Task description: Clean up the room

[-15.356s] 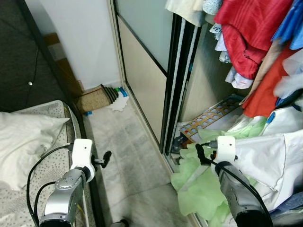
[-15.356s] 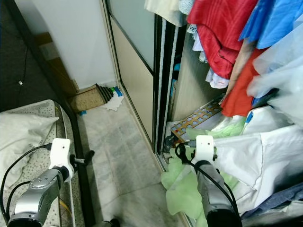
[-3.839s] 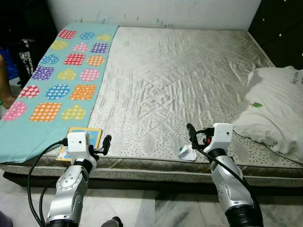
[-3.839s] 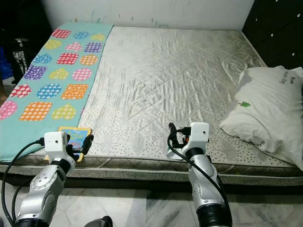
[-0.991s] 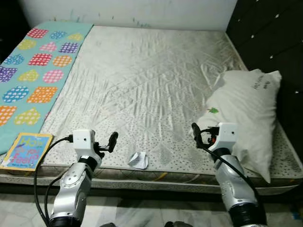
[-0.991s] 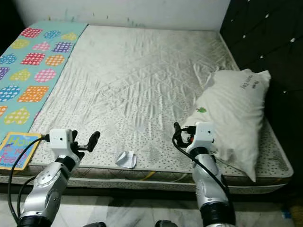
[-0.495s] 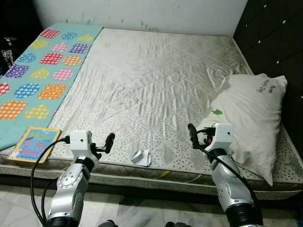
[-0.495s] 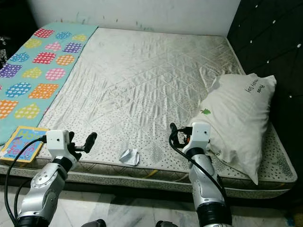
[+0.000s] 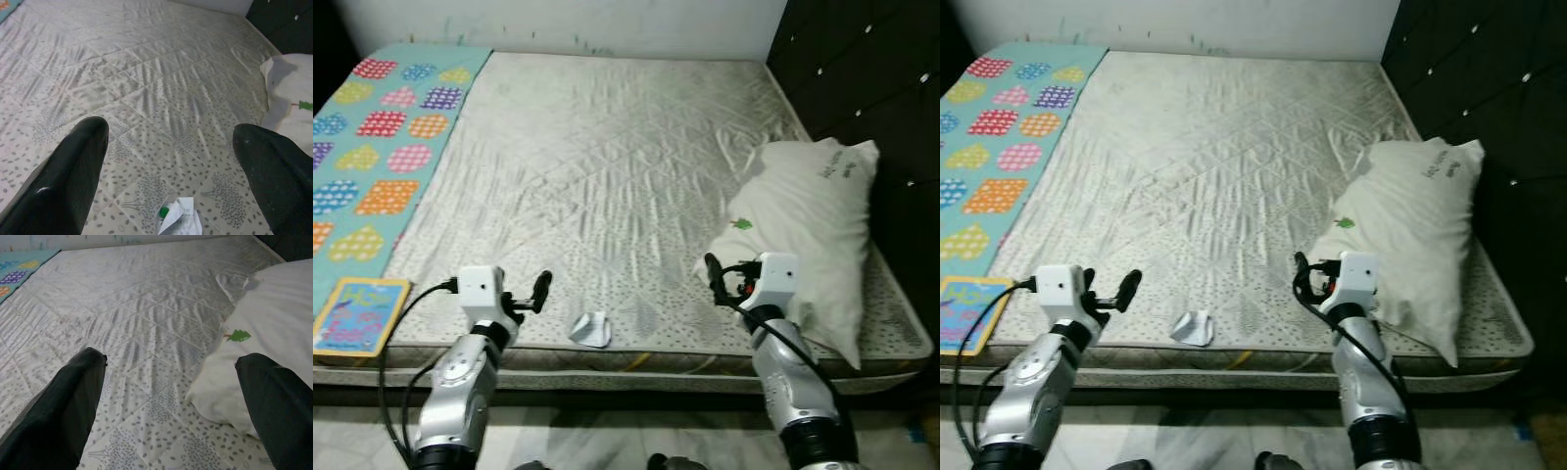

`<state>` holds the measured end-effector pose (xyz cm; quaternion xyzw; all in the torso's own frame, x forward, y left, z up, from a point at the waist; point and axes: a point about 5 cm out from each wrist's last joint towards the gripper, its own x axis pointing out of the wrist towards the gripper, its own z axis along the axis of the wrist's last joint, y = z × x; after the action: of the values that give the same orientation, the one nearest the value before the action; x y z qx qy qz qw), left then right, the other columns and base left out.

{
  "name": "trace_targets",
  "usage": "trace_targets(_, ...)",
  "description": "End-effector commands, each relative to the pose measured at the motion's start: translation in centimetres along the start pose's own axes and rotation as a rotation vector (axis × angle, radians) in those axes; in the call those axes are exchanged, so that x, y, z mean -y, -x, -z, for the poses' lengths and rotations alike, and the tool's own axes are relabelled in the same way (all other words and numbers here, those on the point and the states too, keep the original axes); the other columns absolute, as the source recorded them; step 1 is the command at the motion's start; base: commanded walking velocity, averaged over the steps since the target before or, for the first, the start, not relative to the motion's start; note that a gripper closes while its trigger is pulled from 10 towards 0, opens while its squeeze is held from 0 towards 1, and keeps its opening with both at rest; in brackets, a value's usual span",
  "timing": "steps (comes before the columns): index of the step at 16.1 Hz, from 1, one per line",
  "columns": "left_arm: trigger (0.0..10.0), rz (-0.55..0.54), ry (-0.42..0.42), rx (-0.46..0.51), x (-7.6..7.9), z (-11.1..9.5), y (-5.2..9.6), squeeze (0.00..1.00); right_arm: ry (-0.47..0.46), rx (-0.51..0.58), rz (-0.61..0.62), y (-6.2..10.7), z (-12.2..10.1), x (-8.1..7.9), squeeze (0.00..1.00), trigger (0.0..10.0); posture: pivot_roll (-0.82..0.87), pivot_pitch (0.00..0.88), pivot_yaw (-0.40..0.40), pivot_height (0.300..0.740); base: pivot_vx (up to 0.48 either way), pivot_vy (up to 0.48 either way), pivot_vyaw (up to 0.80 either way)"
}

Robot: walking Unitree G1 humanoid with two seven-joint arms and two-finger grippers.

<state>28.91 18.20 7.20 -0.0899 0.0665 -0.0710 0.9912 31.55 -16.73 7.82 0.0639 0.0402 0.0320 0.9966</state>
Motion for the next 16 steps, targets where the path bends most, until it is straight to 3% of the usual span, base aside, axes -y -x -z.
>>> trace_targets(1, 10.0, -0.008, 0.002, -0.018, -0.46, 0.29, 0.28, 0.00, -0.009, -0.018, 0.001, 0.04, 0.30, -0.08, 0.00, 10.0, 0.04, 0.148, -0.028, 0.740, 0.000, 0.480, 0.00)
trace_targets(16, 10.0, -0.004, 0.008, -0.006, -0.43, 0.26, 0.39, 0.00, -0.007, -0.021, -0.014, 0.03, 0.43, -0.21, 0.00, 10.0, 0.04, 0.140, -0.032, 0.740, 0.000, 0.032, 0.00)
